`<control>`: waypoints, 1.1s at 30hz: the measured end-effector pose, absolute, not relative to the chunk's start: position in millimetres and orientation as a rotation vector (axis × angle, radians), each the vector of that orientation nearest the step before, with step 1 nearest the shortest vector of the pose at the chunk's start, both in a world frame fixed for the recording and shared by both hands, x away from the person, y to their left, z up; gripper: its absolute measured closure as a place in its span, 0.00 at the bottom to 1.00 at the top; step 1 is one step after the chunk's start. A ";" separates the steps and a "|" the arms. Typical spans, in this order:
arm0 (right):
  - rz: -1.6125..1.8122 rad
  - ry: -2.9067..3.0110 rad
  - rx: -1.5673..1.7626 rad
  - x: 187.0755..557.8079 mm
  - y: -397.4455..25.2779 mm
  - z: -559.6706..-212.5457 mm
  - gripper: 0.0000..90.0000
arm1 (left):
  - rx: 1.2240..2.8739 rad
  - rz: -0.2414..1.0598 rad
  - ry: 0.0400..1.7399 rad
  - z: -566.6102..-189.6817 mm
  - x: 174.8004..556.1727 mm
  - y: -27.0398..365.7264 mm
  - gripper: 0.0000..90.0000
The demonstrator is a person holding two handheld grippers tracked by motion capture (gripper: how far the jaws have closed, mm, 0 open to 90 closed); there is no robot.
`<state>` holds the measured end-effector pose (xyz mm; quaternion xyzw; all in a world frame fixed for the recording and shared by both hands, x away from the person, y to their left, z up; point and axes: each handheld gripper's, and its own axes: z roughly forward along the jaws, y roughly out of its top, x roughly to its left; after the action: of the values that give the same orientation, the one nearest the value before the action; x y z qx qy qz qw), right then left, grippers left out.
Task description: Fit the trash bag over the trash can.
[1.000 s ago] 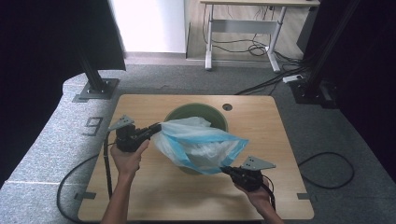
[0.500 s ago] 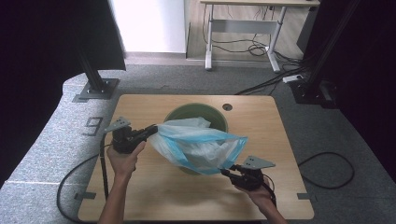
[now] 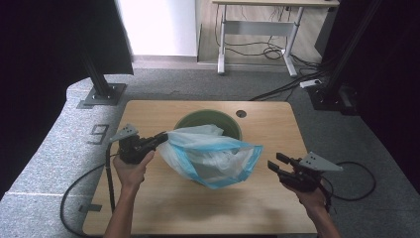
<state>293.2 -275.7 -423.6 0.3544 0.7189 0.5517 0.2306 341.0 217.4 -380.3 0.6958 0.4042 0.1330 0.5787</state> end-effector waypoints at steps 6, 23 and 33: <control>1.565 1.945 0.902 308.7 -267.1 -390.4 0.55 | 1.647 0.317 0.934 -377.8 340.0 212.0 1.00; 1.564 2.116 0.720 330.9 -212.7 -399.0 0.49 | 1.650 0.304 0.946 -373.7 345.0 205.1 1.00; 1.571 2.106 0.714 347.6 -211.8 -407.6 0.81 | 1.647 0.292 0.948 -370.6 349.1 205.5 1.00</control>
<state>347.6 -211.8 -407.6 0.2564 0.7567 0.5643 0.2078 349.1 205.5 -370.6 0.7024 0.4042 0.1247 0.5724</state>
